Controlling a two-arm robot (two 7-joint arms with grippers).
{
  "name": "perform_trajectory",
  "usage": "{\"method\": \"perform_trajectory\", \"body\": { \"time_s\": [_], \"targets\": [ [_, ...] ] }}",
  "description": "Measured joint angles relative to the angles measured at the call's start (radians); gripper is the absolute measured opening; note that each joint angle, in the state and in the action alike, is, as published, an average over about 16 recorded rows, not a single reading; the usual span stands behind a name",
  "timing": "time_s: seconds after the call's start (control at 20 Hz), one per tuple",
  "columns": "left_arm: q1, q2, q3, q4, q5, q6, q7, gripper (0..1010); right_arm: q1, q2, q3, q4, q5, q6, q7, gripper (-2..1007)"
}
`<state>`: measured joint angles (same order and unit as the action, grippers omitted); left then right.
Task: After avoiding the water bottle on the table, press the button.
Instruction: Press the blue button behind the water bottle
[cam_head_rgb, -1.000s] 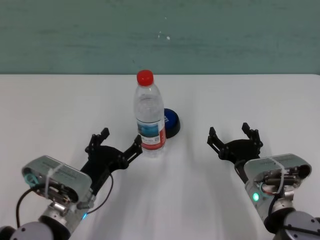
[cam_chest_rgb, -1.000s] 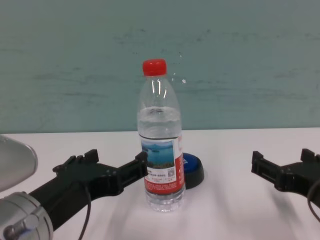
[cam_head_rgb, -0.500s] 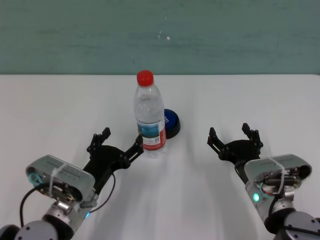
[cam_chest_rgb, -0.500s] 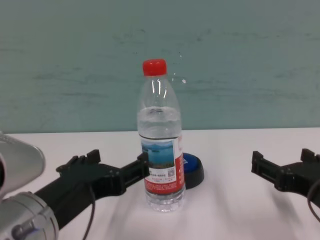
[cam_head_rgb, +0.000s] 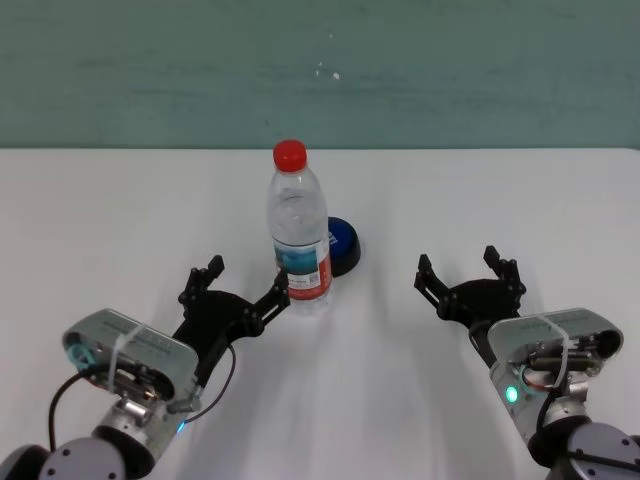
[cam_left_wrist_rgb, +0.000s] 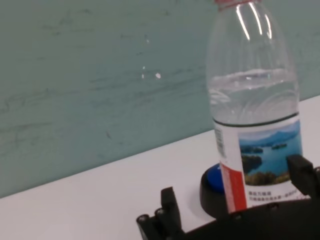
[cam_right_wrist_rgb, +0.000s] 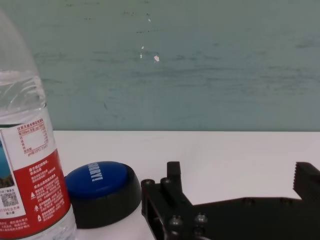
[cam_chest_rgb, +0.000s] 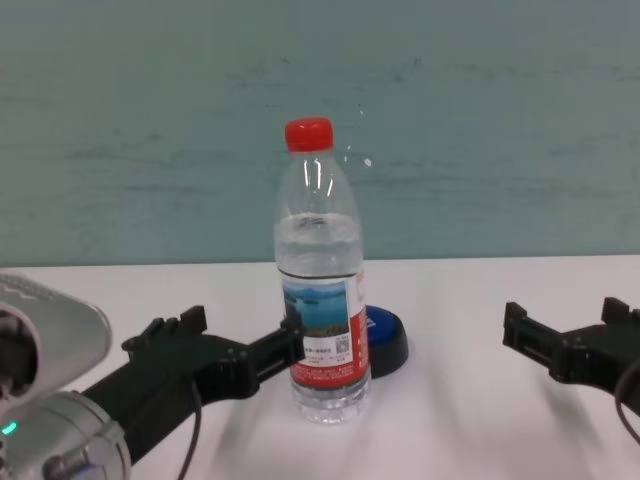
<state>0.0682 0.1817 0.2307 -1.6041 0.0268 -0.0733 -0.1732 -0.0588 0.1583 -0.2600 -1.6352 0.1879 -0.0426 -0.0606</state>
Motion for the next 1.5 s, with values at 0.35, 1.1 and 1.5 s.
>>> {"method": "perform_trajectory", "body": {
  "time_s": [0.35, 1.1, 1.5],
  "targets": [
    [-0.007, -0.007, 0.001, 0.013, 0.008, -0.002, 0.003, 1010, 0.000, 0.000, 0.000, 0.000, 0.000, 0.000, 0.000, 1004],
    [-0.017, -0.016, 0.002, 0.026, 0.016, -0.001, 0.004, 1010, 0.000, 0.000, 0.000, 0.000, 0.000, 0.000, 0.000, 1004],
    [-0.019, -0.017, 0.001, 0.028, 0.017, 0.000, 0.004, 1010, 0.000, 0.000, 0.000, 0.000, 0.000, 0.000, 0.000, 1004]
  ]
}}
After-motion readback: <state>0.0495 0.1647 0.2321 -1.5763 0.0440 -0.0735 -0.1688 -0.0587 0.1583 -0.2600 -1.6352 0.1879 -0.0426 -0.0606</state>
